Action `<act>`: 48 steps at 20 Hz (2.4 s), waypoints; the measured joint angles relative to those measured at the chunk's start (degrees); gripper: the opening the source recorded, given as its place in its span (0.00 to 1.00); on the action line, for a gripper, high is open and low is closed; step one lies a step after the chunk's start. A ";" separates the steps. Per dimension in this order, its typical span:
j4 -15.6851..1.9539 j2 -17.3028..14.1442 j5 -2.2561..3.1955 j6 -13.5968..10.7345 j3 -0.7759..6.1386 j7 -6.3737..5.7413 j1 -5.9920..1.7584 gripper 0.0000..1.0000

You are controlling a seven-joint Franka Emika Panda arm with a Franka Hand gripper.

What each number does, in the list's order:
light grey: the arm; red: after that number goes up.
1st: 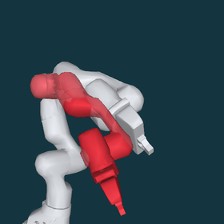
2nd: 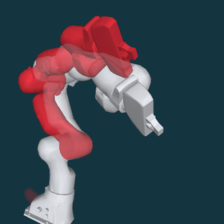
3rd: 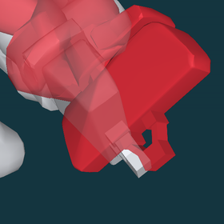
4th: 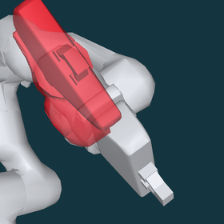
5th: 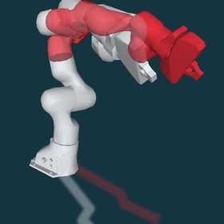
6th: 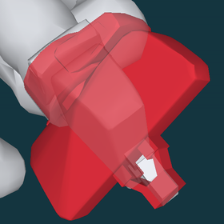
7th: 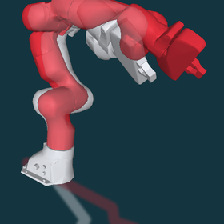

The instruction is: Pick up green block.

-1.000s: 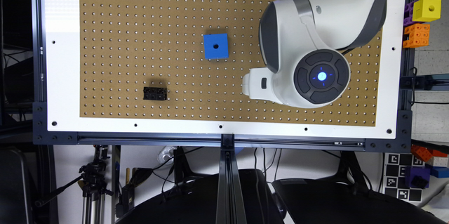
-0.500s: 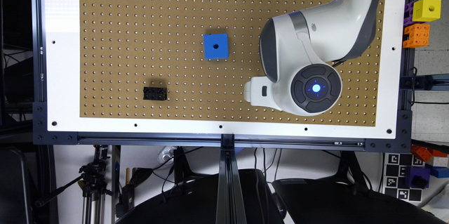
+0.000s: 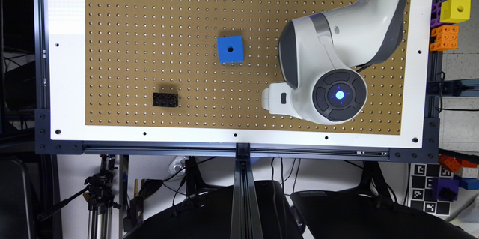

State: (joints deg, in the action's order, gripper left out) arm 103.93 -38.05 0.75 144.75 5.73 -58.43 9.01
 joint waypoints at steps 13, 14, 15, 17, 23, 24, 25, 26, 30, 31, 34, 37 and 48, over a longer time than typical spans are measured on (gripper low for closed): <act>-0.06 -0.04 0.04 -0.33 -0.13 0.01 -0.06 0.00; -0.05 0.02 0.04 -0.41 -0.14 0.01 -0.06 0.00; -0.06 0.21 0.04 -0.63 -0.16 0.01 -0.08 0.00; -0.05 1.01 0.04 -1.59 -0.17 0.01 -0.08 0.00; -0.05 5.41 0.04 -6.37 -0.17 0.00 -0.08 0.00; -0.04 6.24 0.04 -7.24 -0.17 0.00 -0.08 0.00; -0.03 6.77 0.04 -7.85 -0.17 0.00 -0.08 0.00; -0.03 7.26 0.04 -8.34 -0.17 0.00 -0.08 0.00; -0.03 9.83 0.04 -10.84 -0.16 0.00 -0.08 0.00; -0.02 10.27 0.04 -11.30 -0.16 0.00 -0.08 0.00; 0.02 10.53 0.04 -11.56 -0.16 0.00 -0.08 0.00; 0.04 10.53 0.04 -11.56 -0.16 0.00 -0.08 0.00; 0.05 10.53 0.04 -11.56 -0.16 0.00 -0.08 0.00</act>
State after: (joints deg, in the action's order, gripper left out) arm 103.98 -27.52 0.79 133.19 5.56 -58.43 8.93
